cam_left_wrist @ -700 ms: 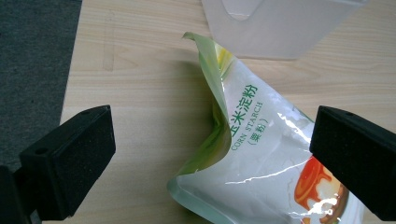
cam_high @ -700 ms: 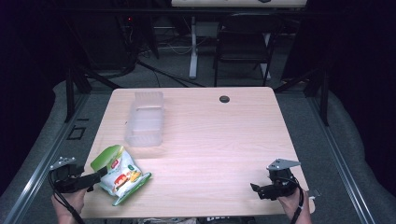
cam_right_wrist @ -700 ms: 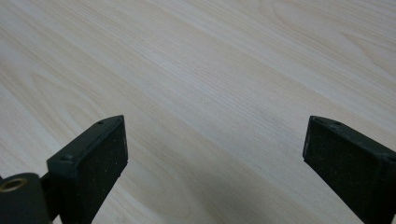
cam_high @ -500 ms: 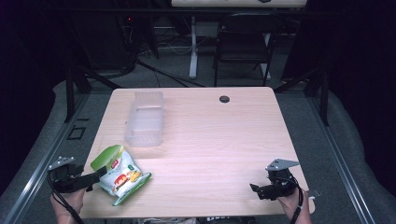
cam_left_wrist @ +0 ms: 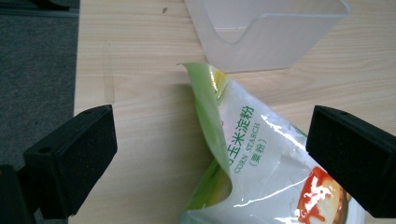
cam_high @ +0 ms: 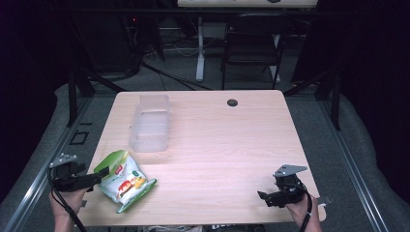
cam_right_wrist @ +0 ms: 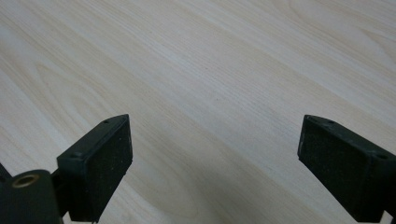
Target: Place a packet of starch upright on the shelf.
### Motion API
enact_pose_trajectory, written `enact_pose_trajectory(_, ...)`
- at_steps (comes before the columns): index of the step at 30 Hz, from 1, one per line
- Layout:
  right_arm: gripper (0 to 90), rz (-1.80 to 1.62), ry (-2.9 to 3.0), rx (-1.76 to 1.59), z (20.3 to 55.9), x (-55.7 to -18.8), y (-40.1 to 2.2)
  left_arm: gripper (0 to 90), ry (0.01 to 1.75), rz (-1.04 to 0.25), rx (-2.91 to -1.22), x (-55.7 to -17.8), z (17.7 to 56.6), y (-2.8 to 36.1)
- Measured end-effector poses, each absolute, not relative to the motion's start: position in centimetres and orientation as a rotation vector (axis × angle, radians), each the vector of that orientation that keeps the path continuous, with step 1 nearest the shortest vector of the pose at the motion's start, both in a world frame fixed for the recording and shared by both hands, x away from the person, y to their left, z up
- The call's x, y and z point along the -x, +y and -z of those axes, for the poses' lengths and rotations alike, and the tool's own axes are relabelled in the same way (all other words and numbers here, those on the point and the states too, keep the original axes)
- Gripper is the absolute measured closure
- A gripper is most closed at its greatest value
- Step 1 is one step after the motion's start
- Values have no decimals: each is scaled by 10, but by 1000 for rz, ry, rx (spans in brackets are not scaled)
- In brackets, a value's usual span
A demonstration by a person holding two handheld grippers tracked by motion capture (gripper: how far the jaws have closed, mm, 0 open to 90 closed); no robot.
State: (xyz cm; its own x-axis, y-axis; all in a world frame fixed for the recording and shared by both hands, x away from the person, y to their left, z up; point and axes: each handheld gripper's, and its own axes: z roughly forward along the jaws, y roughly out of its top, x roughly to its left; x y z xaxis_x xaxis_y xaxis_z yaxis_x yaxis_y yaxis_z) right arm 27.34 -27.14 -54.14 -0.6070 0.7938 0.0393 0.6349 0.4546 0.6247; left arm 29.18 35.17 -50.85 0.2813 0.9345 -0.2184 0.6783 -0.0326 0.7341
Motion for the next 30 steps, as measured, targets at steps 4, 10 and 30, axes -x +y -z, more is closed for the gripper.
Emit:
enact_pose_trajectory(4, 100, -877, 2453, -1228, 542, -273, -270, 63, 1449, -427, -1838, -299, 510, 347)
enact_pose_trajectory(10, 103, -865, 2468, -1221, 542, -273, -269, 121, 1457, -437, -1924, -313, 511, 343)
enact_pose_trajectory(30, 118, -841, 2472, -1229, 543, -272, -268, 512, 1501, -352, -2051, -339, 516, 332)
